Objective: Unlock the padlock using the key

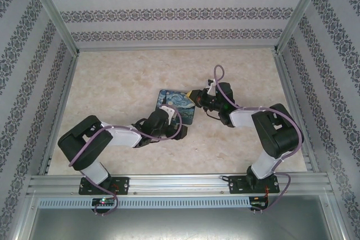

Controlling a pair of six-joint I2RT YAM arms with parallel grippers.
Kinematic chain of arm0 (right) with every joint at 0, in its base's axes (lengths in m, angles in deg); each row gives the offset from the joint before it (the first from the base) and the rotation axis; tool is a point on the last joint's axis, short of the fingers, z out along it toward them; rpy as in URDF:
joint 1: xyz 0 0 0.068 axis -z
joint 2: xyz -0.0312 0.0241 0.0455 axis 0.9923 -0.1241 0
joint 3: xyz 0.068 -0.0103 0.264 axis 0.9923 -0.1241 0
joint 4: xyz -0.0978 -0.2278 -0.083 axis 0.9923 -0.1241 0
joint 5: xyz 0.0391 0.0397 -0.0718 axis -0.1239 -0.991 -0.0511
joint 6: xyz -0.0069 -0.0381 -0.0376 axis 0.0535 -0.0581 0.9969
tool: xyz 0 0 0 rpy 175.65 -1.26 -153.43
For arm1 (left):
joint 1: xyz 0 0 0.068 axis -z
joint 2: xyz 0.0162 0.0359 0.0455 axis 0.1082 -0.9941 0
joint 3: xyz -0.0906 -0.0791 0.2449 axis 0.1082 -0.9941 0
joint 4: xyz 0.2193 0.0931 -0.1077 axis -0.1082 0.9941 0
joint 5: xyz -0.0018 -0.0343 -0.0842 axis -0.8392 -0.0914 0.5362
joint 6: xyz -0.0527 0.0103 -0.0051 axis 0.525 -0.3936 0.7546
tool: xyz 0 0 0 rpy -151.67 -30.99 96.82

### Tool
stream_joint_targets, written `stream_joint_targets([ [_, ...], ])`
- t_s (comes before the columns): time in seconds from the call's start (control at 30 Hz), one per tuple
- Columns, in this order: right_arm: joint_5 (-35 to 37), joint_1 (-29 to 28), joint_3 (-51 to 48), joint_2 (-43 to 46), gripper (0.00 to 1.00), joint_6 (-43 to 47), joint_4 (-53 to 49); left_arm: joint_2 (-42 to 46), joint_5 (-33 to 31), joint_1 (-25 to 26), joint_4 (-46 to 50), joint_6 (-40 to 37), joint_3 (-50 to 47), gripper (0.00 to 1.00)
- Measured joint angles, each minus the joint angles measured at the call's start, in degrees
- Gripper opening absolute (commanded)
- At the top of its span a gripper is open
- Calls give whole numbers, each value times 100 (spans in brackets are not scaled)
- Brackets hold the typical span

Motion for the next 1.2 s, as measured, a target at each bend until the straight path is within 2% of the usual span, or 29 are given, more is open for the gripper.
stream_joint_targets([
  [0.37,-2,74,15,-118,0,0,44,-138,238,0,-452,138,96,93],
  [0.8,-2,74,20,-203,0,0,68,-498,-52,35,-826,260,153,92],
  [1.0,-4,103,20,-203,0,0,76,-638,-39,33,-1016,356,223,86],
  [1.2,-2,149,20,-271,0,0,92,-656,179,26,-1368,898,223,83],
])
